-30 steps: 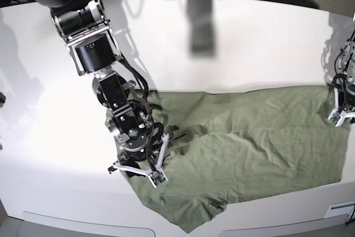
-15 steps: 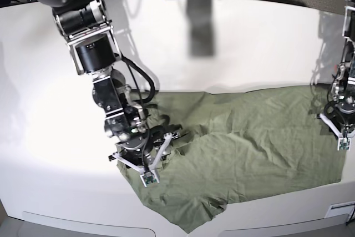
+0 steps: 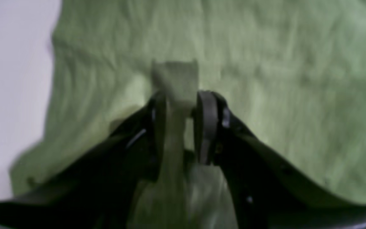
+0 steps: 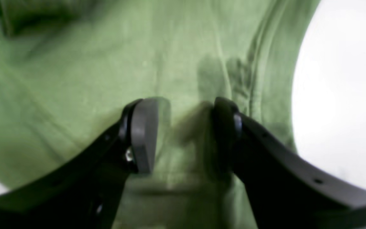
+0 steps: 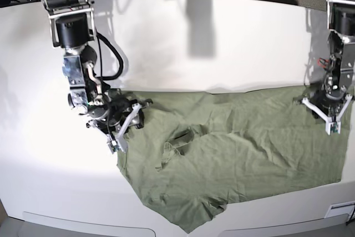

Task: Fold the T-shirt properly
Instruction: 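Pull both grippers back toward the robot, stretching the shirt edge, then hold the stretched shirt edge taut with both grippers, then open both grippers and release the shirt edge onto the table, then move both open grippers across the shirt toward its hem side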

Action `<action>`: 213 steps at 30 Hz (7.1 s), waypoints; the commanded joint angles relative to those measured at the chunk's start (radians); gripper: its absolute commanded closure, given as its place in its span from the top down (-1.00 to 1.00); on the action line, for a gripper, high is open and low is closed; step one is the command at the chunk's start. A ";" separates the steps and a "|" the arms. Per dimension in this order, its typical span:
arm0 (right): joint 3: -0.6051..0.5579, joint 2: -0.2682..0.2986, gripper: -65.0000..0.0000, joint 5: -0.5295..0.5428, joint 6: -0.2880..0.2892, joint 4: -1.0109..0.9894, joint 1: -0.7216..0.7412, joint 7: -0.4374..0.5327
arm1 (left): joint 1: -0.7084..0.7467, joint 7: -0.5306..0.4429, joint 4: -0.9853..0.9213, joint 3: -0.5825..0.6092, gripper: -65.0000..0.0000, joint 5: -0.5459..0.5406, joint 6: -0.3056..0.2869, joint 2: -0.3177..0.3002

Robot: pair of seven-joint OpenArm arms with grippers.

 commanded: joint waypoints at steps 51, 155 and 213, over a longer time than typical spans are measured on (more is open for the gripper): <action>0.267 0.373 -0.11 0.040 0.012 0.539 -0.764 -0.104 | 0.665 0.205 0.645 -0.006 -0.49 0.114 0.008 0.058; 0.271 0.370 -0.10 0.040 -0.045 0.836 -0.660 0.035 | 0.696 0.126 0.879 -0.006 -0.49 0.369 0.016 0.053; 0.271 0.034 -0.10 0.145 -0.041 0.834 -0.058 0.005 | -0.186 0.098 0.678 -0.006 -0.39 0.285 0.015 0.050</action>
